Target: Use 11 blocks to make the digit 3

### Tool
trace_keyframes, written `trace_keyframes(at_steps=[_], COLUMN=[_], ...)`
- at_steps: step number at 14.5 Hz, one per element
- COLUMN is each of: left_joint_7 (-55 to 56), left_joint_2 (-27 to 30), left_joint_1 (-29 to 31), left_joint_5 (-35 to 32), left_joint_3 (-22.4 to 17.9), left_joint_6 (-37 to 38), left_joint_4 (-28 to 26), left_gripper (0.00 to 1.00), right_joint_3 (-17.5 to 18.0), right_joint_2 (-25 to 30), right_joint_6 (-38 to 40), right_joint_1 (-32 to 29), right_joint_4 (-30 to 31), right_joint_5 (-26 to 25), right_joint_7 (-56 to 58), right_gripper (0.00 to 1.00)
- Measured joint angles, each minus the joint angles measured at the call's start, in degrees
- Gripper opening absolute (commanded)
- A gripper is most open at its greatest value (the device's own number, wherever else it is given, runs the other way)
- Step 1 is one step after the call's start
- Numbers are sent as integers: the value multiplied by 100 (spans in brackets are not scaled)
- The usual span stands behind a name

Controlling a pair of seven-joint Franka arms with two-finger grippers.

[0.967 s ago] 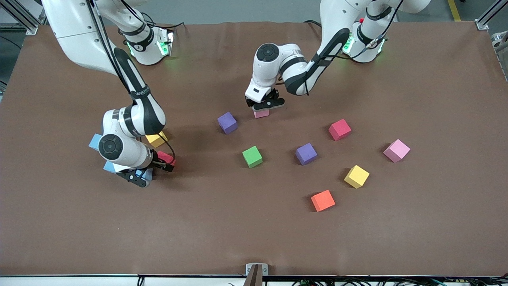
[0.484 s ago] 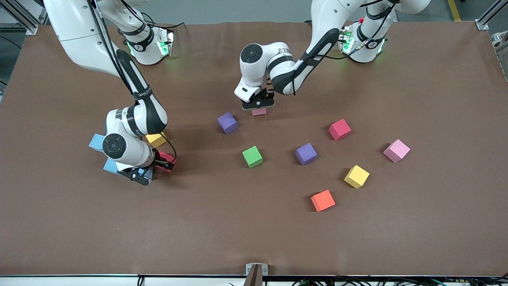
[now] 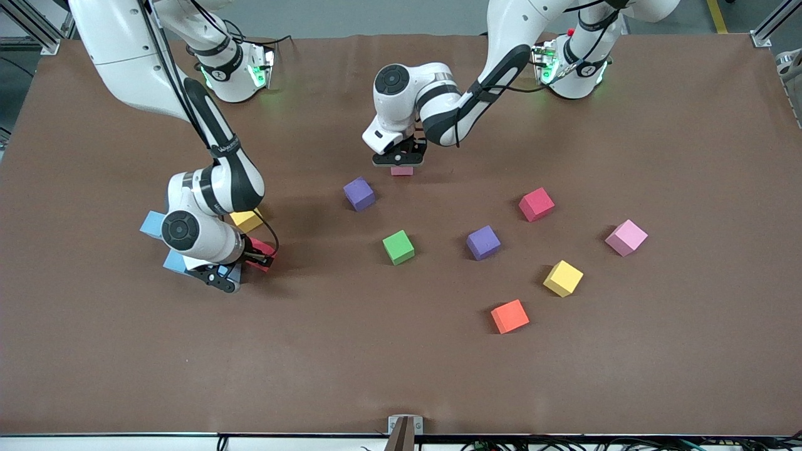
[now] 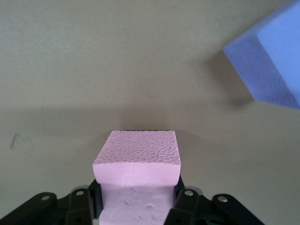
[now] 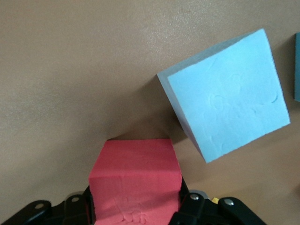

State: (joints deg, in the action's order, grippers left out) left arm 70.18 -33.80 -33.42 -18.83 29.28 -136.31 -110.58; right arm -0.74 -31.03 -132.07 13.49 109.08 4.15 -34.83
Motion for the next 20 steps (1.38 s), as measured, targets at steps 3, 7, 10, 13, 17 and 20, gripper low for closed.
trace_keyframes(at_steps=[3, 7, 10, 13, 17, 20], left_joint_7=[-169, -207, -212, -253, -252, -252], left_joint_2=[-22, -98, -120, -126, -198, -173], left_joint_1=[53, 177, 201, 200, 202, 209], left_joint_5=[91, 265, 301, 301, 300, 300], left_joint_3=[31, 31, 40, 40, 39, 41], left_joint_6=[11, 14, 10, 12, 12, 17], left_joint_4=[-2, -3, 2, 1, 0, 40], left_gripper=[17, 18, 51, 100, 100, 100], right_joint_3=[9, 16, 22, 28, 26, 35], right_joint_2=[259, 791, 1248, 1604, 1973, 2147], right_joint_6=[273, 494, 613, 615, 240, -49], right_joint_1=[71, 326, 641, 910, 1269, 1888], right_joint_4=[-22, 228, 618, 1058, 1758, 2194], right_joint_5=[0, 30, 45, 206, 941, 975], right_joint_7=[-3, -405, -986, -1559, -1992, -3457], right_gripper=[30, 30, 30, 30, 31, 31])
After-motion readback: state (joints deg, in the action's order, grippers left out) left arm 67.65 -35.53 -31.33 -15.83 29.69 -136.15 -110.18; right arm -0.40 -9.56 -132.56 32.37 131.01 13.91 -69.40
